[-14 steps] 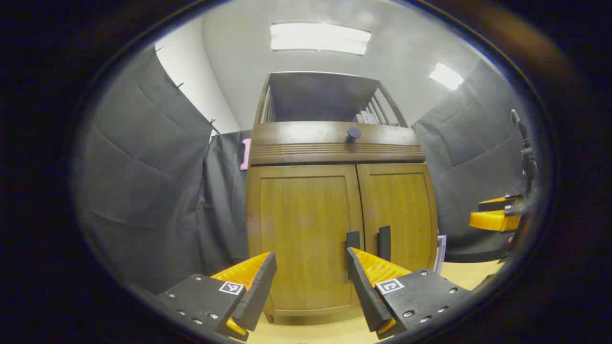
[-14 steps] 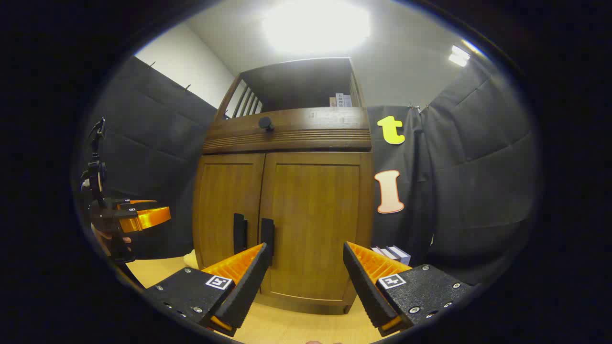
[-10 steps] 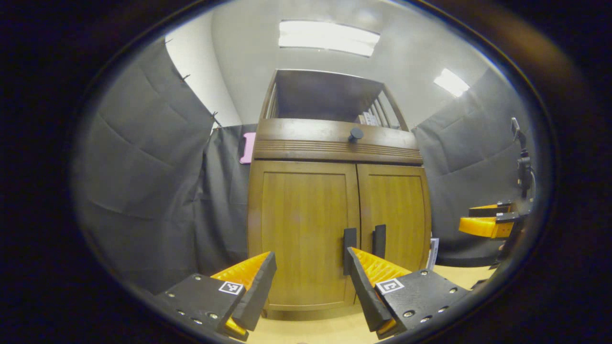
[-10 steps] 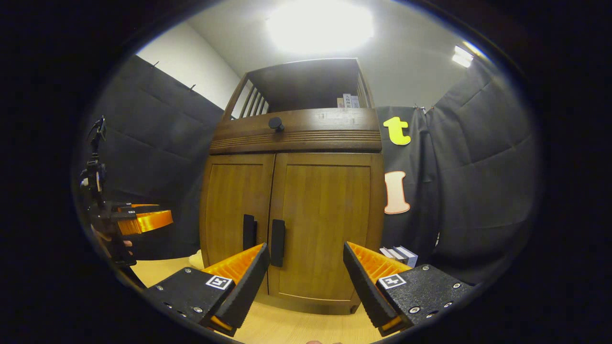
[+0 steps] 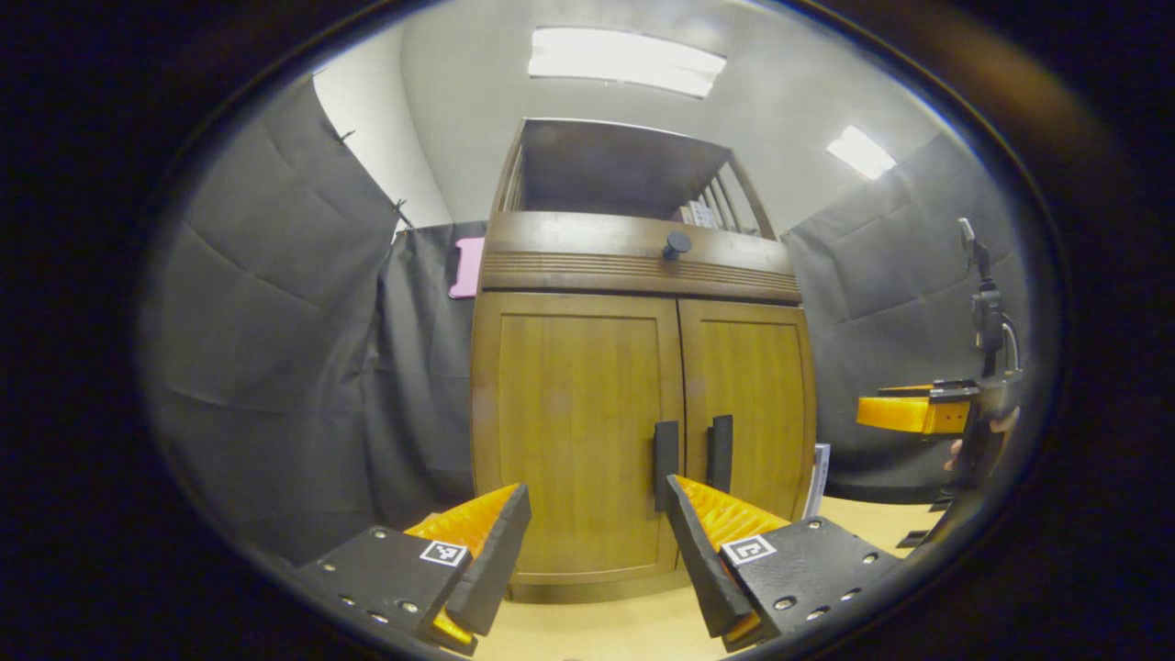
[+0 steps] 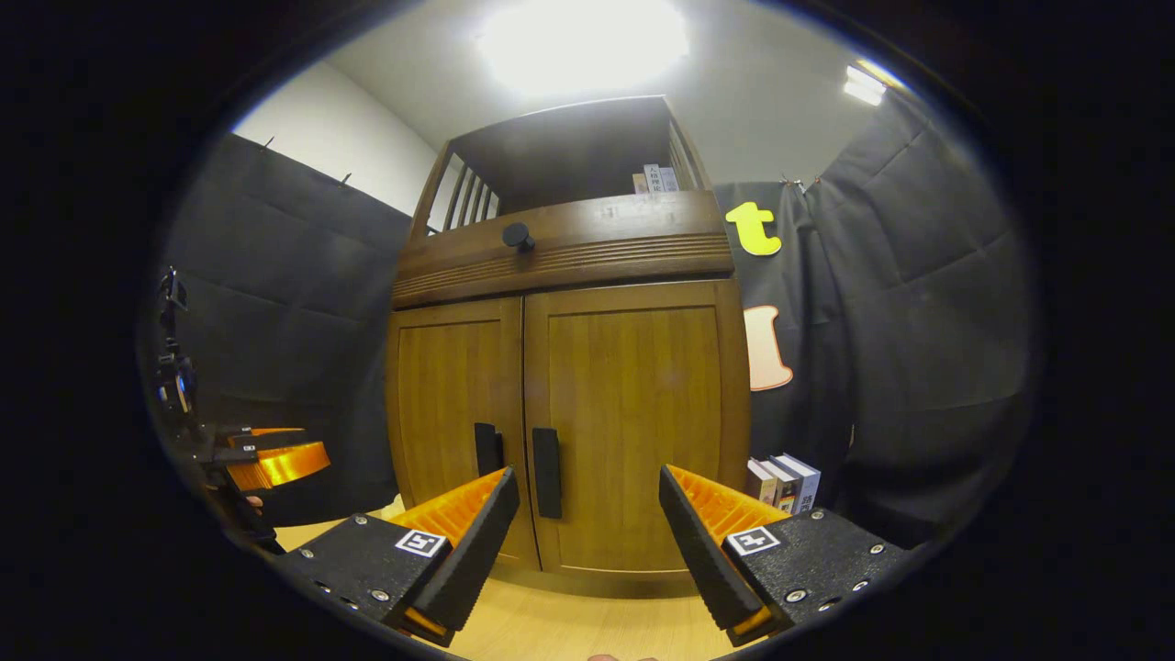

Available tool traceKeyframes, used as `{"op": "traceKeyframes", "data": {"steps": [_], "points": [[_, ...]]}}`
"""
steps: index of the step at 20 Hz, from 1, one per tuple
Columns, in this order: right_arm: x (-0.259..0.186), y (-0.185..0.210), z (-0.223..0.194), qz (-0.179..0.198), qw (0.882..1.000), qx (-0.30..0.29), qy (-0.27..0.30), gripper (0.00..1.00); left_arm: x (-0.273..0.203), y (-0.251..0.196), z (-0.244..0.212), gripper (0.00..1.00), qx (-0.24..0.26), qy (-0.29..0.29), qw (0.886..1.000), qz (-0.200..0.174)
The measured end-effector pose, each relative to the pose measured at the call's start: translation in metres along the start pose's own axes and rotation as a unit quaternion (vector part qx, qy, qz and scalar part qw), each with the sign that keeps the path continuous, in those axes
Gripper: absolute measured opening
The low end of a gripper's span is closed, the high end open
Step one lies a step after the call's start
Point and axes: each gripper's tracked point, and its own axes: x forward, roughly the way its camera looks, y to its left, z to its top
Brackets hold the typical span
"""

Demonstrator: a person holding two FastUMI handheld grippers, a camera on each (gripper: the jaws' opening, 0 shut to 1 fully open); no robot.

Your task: Open the right door of the double-door shoe cabinet with the right hand, and open the left door with the left hand.

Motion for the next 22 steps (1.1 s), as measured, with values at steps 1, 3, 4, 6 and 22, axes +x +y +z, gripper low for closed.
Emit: {"op": "traceKeyframes", "data": {"steps": [1,3,4,6,22], "points": [[0.005,0.004,0.000,0.003,1.000,-0.004,0.002,0.96,0.002,0.001,-0.001,0.78,-0.010,0.002,1.000,0.007],[0.017,0.010,-0.002,0.008,1.000,-0.014,0.012,0.95,0.004,0.003,-0.002,0.86,-0.027,0.005,0.999,0.018],[0.023,0.013,-0.004,0.012,1.000,-0.020,0.017,0.95,0.005,0.005,-0.004,0.90,-0.035,0.010,0.999,0.023],[0.035,0.021,-0.006,0.021,0.999,-0.028,0.023,0.95,0.007,0.012,-0.007,0.84,-0.047,0.009,0.998,0.044],[0.156,0.043,-0.057,0.022,0.997,-0.022,0.073,0.95,0.013,0.025,-0.022,0.84,-0.053,0.018,0.993,0.103]]}}
